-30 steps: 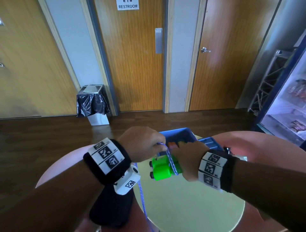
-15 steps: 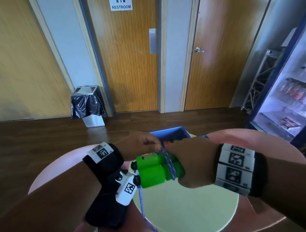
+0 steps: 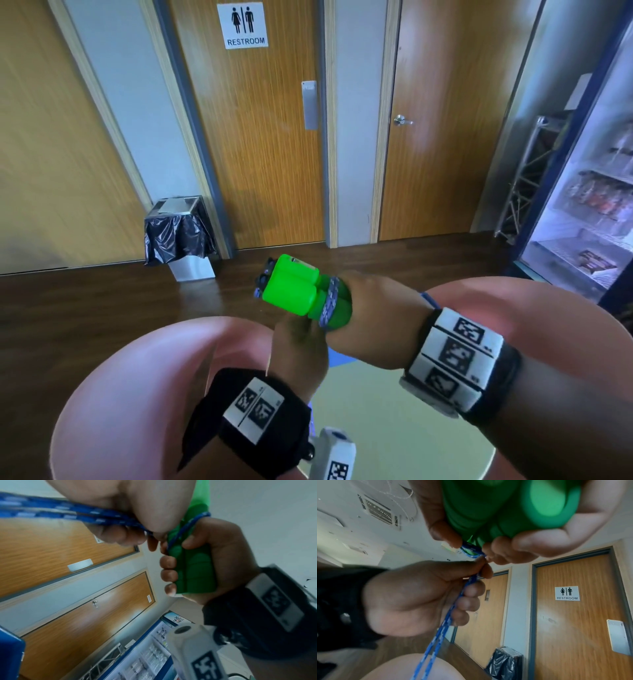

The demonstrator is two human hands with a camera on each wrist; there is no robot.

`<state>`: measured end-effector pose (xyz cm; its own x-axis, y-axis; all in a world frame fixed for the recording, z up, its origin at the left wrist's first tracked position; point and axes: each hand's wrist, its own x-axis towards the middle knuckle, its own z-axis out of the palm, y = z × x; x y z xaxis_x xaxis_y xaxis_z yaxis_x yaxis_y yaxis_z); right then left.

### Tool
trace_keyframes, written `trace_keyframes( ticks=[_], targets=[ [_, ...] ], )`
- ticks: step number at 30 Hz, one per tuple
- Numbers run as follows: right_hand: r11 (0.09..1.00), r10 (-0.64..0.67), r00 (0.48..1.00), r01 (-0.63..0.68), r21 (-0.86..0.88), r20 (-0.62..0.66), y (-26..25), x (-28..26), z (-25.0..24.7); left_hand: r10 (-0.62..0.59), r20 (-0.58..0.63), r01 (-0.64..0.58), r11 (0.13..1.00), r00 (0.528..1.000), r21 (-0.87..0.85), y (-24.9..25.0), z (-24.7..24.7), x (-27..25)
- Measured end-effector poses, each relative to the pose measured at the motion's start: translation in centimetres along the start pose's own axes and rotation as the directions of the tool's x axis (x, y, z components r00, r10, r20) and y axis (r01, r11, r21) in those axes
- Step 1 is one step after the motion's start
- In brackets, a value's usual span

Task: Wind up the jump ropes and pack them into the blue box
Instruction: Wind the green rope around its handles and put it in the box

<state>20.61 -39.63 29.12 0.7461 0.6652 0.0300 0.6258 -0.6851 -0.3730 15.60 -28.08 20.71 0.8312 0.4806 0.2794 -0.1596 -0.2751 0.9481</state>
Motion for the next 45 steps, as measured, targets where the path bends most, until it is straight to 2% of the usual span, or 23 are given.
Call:
trace_keyframes(
  ticks=[4, 5, 7, 10, 11, 14, 19, 23, 25, 27, 29, 33, 35, 37, 41, 45],
  targets=[
    [0.996, 0.061, 0.995, -0.065, -0.053, -0.085, 0.1, 0.9, -0.3, -0.022, 0.091, 0.041, 0.976, 0.996, -0.214, -1.8, 0.4, -0.1],
    [0.991, 0.083, 0.99, -0.094, -0.096, -0.112, 0.4, 1.2, -0.4, -0.031, 0.138, 0.057, 0.98, 0.99, -0.189, -2.0, 0.3, -0.3],
    [0.975, 0.113, 0.986, -0.135, -0.175, -0.126, 1.1, 2.1, -0.4, -0.03, 0.21, 0.031, 1.0, 0.977, -0.001, -2.4, 0.0, -1.1],
    [0.938, 0.126, 0.984, -0.16, -0.306, -0.128, 2.1, 3.8, 0.3, -0.118, 0.27, 0.097, 0.991, 0.956, 0.091, -2.1, -0.5, -1.8],
    [0.922, 0.135, 0.982, -0.173, -0.346, -0.13, 2.4, 4.3, 0.5, -0.122, 0.284, 0.077, 0.983, 0.951, 0.165, -1.8, -0.6, -1.7],
    [0.883, 0.159, 0.981, -0.19, -0.428, -0.108, 3.0, 5.2, 1.5, -0.055, 0.401, -0.106, 0.923, 0.914, 0.369, -1.1, -1.3, -0.7],
    [0.841, 0.146, 0.989, -0.121, -0.527, 0.005, 2.7, 4.8, 3.2, -0.015, 0.626, -0.376, 0.788, 0.78, 0.487, 0.3, -2.7, 1.5],
    [0.787, 0.064, 0.989, 0.032, -0.617, 0.133, 2.5, 3.9, 3.4, 0.012, 0.663, -0.516, 0.639, 0.749, 0.571, 1.2, -3.7, 3.4],
    [0.77, 0.013, 0.972, 0.139, -0.622, 0.233, 2.4, 3.4, 3.2, 0.073, 0.683, -0.604, 0.542, 0.727, 0.585, 1.7, -4.0, 4.5],
    [0.753, -0.043, 0.941, 0.251, -0.608, 0.335, 2.4, 3.0, 2.9, 0.101, 0.694, -0.643, 0.488, 0.713, 0.59, 2.0, -4.3, 5.4],
    [0.742, -0.078, 0.913, 0.322, -0.588, 0.402, 2.5, 2.8, 2.5, 0.062, 0.71, -0.631, 0.518, 0.702, 0.578, 2.1, -4.6, 6.1],
    [0.732, -0.112, 0.896, 0.366, -0.575, 0.429, 2.5, 2.7, 0.9, 0.036, 0.724, -0.512, 0.73, 0.689, 0.452, 2.0, -4.6, 6.9],
    [0.722, -0.119, 0.886, 0.387, -0.574, 0.448, 2.5, 2.4, 0.4, 0.057, 0.715, -0.493, 0.762, 0.697, 0.419, 1.9, -4.5, 7.4],
    [0.724, -0.137, 0.876, 0.408, -0.557, 0.463, 2.6, 1.9, 0.1, 0.071, 0.681, -0.451, 0.798, 0.729, 0.401, 1.6, -4.9, 7.9],
    [0.762, -0.211, 0.897, 0.4, -0.509, 0.389, 2.3, 0.9, -1.3, 0.082, 0.625, -0.349, 0.882, 0.776, 0.318, 1.0, -5.4, 8.3],
    [0.801, -0.258, 0.917, 0.379, -0.463, 0.304, 1.9, 0.2, -2.5, 0.109, 0.638, -0.317, 0.922, 0.762, 0.222, 1.2, -5.1, 8.4]
  ],
)
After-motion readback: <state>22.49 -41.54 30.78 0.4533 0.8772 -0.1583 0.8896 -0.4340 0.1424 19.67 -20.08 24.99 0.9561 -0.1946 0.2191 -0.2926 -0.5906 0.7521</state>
